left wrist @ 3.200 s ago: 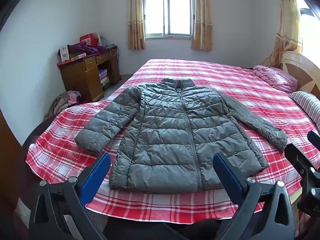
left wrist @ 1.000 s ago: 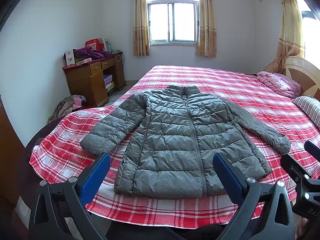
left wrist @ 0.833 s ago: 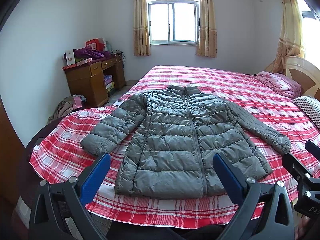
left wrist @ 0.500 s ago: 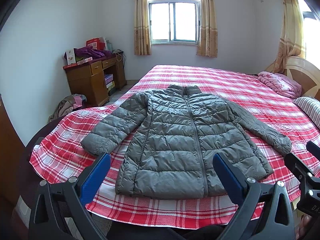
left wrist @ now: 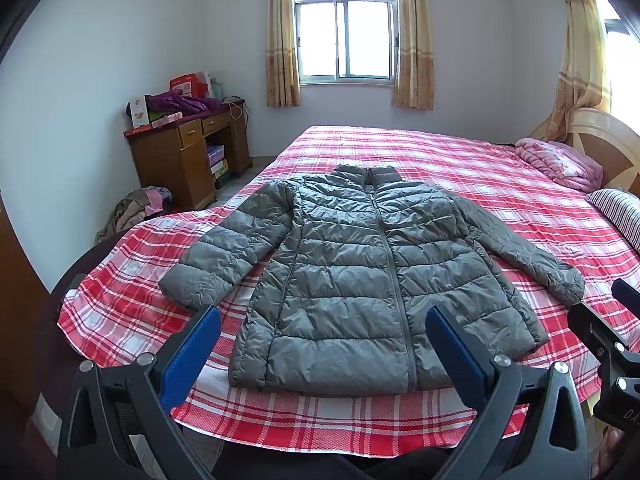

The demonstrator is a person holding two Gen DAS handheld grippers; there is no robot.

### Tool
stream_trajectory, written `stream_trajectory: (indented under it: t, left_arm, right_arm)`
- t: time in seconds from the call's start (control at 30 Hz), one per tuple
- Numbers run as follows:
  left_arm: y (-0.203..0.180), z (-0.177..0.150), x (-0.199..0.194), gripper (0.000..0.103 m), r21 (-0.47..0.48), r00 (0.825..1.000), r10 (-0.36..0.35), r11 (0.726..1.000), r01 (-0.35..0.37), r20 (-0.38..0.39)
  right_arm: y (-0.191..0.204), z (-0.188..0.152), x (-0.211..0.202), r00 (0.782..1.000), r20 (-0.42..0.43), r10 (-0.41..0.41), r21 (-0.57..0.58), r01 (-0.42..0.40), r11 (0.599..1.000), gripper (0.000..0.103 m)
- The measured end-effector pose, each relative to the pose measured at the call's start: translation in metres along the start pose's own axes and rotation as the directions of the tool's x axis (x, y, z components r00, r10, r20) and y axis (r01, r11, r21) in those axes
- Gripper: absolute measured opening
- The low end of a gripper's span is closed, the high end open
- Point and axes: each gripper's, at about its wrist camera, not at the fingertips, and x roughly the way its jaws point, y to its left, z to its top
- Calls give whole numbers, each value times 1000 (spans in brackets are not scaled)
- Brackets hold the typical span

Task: Fold large clothes

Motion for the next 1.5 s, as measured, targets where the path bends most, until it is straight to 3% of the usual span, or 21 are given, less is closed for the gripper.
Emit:
stream_trajectory:
  t: [0.13,0.33,0.57,0.7,0.87,1.0,1.1,1.2,1.3,1.47,1.5]
  left_arm:
    - [-2,2,11,102,27,1000,-6,1000,6,-6]
    - [0,9,57,102,63,998,58,996,-56,-37]
    - [13,20,129,102,56,989,120,992,-115,-87]
    - [19,32,167,102,34,984,151,988,-148,-93]
    - [22,44,218,102,42,972,200,980,-196,-124]
    - [33,52,254,102,26,959,236,972,-235,-156]
    - [38,54,276,102,25,950,262,965,-261,-172]
    - [46,56,299,102,32,934,292,956,-292,-205]
    - [56,58,313,102,30,925,307,951,-308,-223]
    - [79,63,323,102,13,912,333,940,-340,-238]
    - [84,63,324,102,8,909,338,938,-347,-242]
  right_arm:
    - [-3,1,7,1000,-10,20,11,-20,1000,103]
    - [-37,4,41,1000,-21,-7,62,8,998,103]
    - [-117,-16,99,986,-111,-128,194,148,970,103]
    - [-171,-29,125,966,-179,-187,280,233,931,99]
    - [-243,-37,142,931,-247,-267,386,348,855,91]
    - [-290,-41,158,905,-299,-302,436,411,800,88]
    - [-311,-44,172,899,-323,-294,464,421,779,85]
    - [-317,-46,190,915,-336,-224,491,372,788,77]
    - [-310,-49,199,909,-344,-237,456,382,804,70]
    - [-315,-53,198,908,-339,-246,422,380,823,35]
    - [-320,-54,196,911,-338,-236,429,372,823,32]
